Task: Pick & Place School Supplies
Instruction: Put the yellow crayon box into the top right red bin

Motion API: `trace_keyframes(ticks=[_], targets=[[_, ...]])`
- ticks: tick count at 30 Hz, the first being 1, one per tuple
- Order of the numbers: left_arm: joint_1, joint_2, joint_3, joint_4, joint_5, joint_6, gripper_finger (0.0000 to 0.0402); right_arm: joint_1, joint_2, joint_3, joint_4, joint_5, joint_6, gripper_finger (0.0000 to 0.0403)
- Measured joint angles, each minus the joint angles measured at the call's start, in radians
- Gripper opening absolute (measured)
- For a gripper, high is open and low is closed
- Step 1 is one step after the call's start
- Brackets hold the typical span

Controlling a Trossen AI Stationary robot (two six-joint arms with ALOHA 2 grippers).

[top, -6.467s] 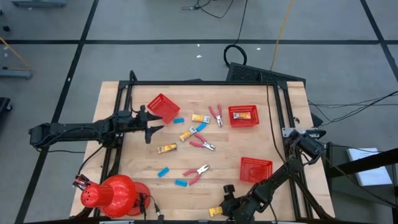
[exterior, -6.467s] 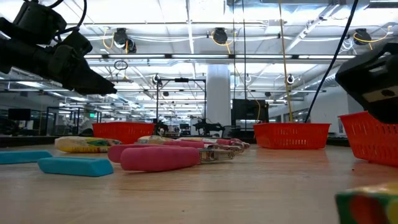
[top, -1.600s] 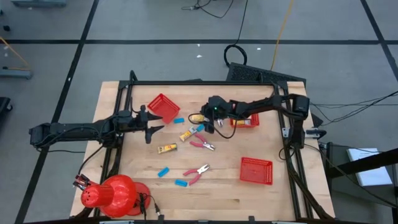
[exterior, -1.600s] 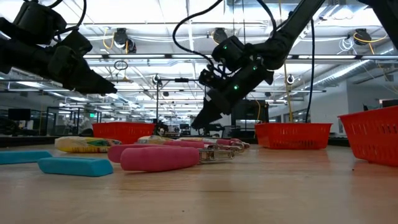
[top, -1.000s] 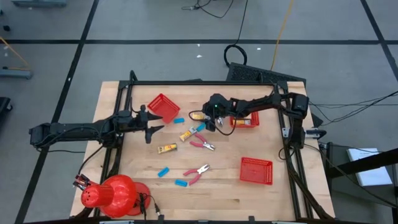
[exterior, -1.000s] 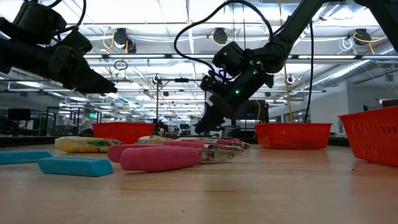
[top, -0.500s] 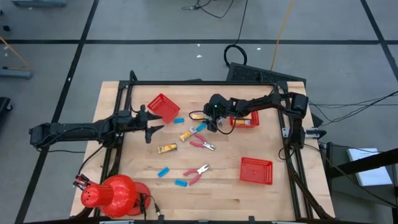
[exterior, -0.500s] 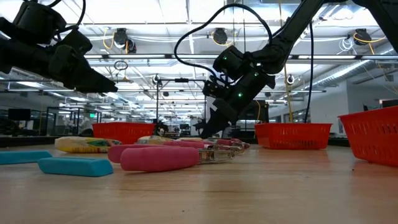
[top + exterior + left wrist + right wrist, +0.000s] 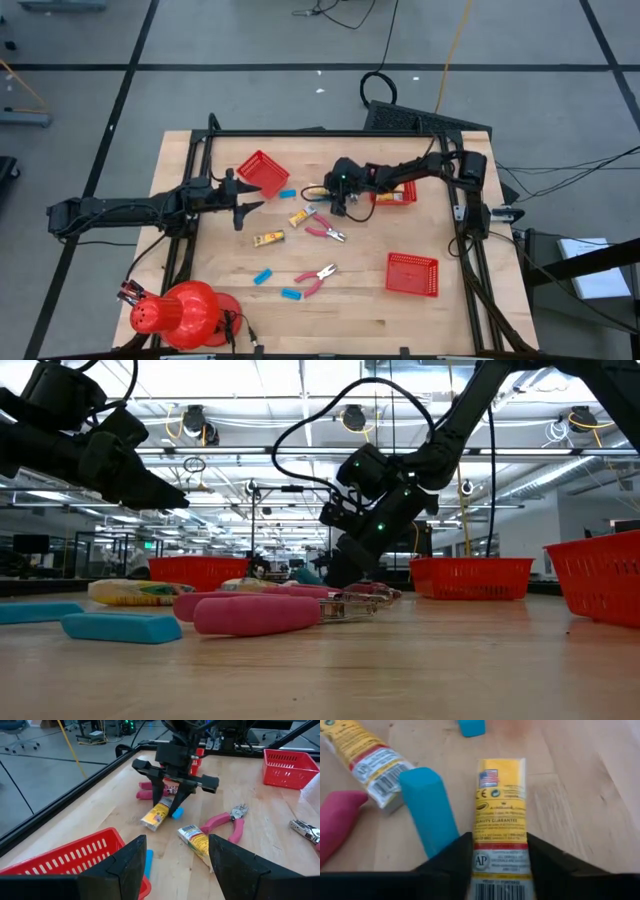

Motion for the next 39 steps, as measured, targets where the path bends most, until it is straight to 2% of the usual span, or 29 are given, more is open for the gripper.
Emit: trace_keyframes(ticks=[2, 3, 7, 12, 21, 25, 30, 33, 35, 39], targets=[[0.0, 0.0, 0.0, 0.0, 0.0, 0.003, 0.0218, 0.011, -0.001, 0.0, 0.003, 0.007, -0.001, 0.0075], [0.0, 0.0, 0.0, 0.0, 0.0, 0.002, 0.0218, 0.017, -0.001, 0.0, 0.005, 0.012, -0.003, 0.0062], [0.0, 0.0, 0.0, 0.0, 0.0, 0.002, 0.0218, 0.05, 0.001, 0.0, 0.039, 0.065, -0.002, 0.0062], [0.0, 0.0, 0.0, 0.0, 0.0, 0.002, 0.0218, 0.075, -0.036, -0.006, 0.08, 0.081, -0.009, 0.0062], [-0.001, 0.0, 0.0, -0.009, 0.005, -0.001, 0.0218, 0.099, -0.186, -0.003, 0.133, 0.139, -0.073, 0.0062], [-0.001, 0.0, 0.0, -0.011, 0.01, -0.001, 0.0218, 0.14, -0.267, -0.014, 0.151, 0.214, -0.136, 0.0062], [-0.001, 0.0, 0.0, -0.015, 0.01, -0.001, 0.0218, 0.197, -0.422, -0.155, 0.238, 0.245, -0.162, 0.0062], [-0.001, 0.0, 0.0, -0.015, 0.011, 0.0, 0.0218, 0.217, -0.547, -0.285, 0.276, 0.313, -0.161, 0.0062], [-0.001, 0.0, 0.0, -0.009, 0.019, 0.0, 0.0218, 0.224, -0.644, -0.38, 0.246, 0.362, -0.153, 0.0062], [-0.001, 0.0, 0.0, -0.003, 0.022, 0.0, 0.0218, 0.209, -0.839, -0.529, 0.136, 0.375, -0.071, 0.0062]])
